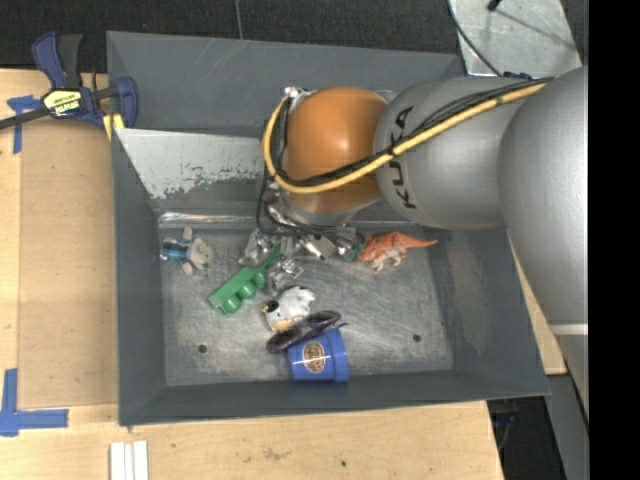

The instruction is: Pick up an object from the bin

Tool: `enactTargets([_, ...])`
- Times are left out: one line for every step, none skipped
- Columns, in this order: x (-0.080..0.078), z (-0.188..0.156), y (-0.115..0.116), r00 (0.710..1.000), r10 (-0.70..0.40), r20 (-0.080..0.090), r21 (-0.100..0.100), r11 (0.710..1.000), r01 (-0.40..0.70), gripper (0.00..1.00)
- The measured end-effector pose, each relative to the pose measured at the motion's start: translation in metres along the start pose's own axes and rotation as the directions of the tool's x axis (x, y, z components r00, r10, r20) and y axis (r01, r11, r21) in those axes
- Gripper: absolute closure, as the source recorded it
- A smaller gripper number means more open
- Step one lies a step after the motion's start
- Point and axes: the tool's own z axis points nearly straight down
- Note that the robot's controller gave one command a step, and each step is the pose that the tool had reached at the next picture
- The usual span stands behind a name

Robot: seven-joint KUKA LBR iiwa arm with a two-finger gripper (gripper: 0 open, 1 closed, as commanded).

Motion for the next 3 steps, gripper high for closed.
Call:
enactTargets([0.001,-0.003,0.000,1.000,0.000,-0.001,-0.001,1.000,0.000,1.00])
enactTargets([0.002,-0.019,0.001,1.000,0.001,-0.008,-0.004,1.000,-0.002,1.00])
enactTargets([0.001,-0.039,0.000,1.000,0.001,-0.004,-0.001,1.000,-0.001,1.00])
